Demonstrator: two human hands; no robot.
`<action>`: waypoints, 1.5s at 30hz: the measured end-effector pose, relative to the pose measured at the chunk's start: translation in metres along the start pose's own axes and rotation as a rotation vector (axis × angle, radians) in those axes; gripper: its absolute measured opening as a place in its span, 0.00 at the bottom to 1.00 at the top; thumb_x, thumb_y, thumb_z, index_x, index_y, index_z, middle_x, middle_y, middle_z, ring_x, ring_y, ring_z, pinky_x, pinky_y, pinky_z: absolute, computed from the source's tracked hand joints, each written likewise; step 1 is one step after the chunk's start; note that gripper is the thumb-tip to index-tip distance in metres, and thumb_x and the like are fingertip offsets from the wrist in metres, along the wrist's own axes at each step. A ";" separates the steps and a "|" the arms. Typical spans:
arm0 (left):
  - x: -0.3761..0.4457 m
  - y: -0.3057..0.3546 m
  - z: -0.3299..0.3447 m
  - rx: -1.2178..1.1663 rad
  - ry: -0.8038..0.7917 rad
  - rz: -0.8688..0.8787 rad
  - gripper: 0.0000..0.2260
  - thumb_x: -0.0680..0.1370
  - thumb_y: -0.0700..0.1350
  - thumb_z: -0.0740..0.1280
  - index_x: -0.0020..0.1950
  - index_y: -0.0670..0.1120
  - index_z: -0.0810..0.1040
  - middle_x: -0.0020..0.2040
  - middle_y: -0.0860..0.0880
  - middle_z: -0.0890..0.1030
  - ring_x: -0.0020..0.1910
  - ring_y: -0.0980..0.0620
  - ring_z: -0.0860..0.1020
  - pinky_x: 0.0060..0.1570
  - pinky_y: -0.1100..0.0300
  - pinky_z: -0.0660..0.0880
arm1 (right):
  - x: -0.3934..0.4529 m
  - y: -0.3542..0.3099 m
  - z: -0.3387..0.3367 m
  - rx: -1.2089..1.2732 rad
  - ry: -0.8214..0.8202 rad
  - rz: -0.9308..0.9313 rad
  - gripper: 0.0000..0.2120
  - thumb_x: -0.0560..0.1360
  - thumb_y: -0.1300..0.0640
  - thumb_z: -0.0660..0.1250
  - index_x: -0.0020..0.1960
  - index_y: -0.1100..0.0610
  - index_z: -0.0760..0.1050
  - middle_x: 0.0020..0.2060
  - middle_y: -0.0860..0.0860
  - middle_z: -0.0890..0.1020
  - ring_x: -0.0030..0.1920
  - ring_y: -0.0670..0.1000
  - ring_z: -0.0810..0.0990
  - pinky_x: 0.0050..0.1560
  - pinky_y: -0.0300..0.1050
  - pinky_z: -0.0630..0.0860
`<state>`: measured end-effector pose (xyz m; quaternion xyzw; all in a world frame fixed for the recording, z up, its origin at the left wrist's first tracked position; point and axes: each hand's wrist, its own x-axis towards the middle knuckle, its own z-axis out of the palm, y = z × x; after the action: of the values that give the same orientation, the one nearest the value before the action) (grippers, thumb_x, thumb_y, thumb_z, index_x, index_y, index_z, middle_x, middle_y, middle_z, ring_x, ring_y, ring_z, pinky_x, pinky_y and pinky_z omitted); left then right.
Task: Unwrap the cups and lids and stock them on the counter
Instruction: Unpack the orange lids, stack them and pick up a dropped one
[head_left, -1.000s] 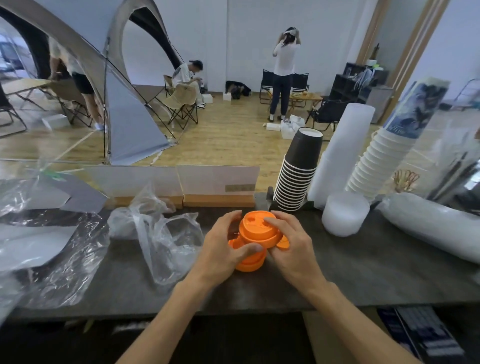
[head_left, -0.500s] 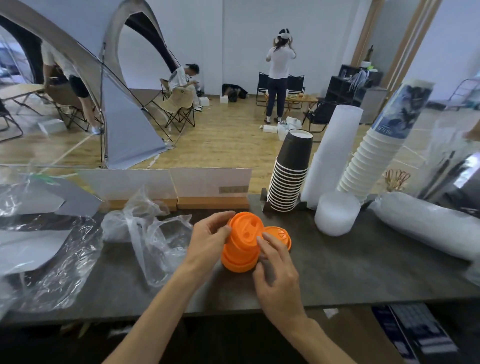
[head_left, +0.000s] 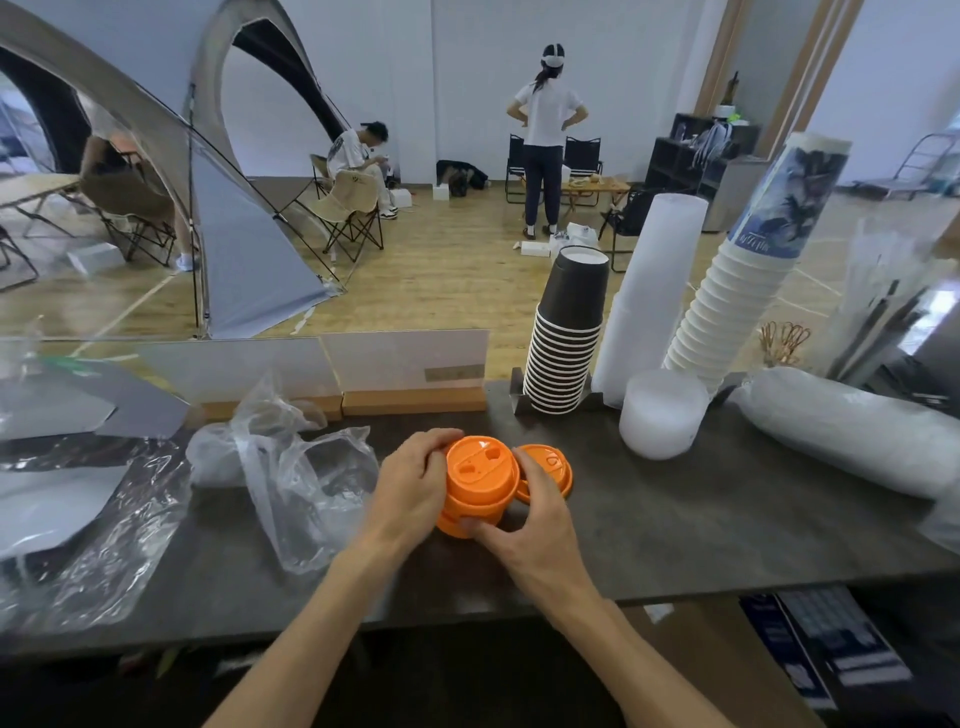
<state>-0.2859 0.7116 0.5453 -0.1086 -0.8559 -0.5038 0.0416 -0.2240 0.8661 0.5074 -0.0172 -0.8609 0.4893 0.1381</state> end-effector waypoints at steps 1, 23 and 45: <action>-0.001 0.000 0.000 0.016 -0.010 0.013 0.13 0.84 0.43 0.58 0.65 0.53 0.76 0.61 0.53 0.79 0.61 0.55 0.76 0.63 0.56 0.74 | -0.001 0.002 0.004 -0.006 0.026 0.008 0.43 0.67 0.36 0.76 0.73 0.38 0.55 0.72 0.43 0.68 0.71 0.43 0.66 0.72 0.49 0.68; -0.013 -0.037 0.011 0.191 -0.191 0.092 0.45 0.68 0.68 0.72 0.78 0.61 0.54 0.73 0.56 0.64 0.65 0.61 0.65 0.62 0.62 0.67 | 0.056 0.038 -0.045 -0.437 -0.175 0.168 0.47 0.68 0.37 0.76 0.79 0.48 0.58 0.75 0.49 0.66 0.75 0.52 0.63 0.74 0.52 0.65; -0.017 -0.056 0.018 0.012 -0.146 0.104 0.45 0.62 0.64 0.79 0.72 0.60 0.59 0.67 0.63 0.70 0.65 0.67 0.70 0.66 0.65 0.68 | 0.031 -0.007 0.005 -0.269 -0.203 -0.100 0.46 0.66 0.32 0.73 0.76 0.42 0.55 0.72 0.42 0.61 0.70 0.46 0.66 0.70 0.48 0.71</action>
<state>-0.2813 0.6989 0.4856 -0.1890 -0.8529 -0.4867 0.0055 -0.2543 0.8632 0.5172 0.0569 -0.9279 0.3614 0.0712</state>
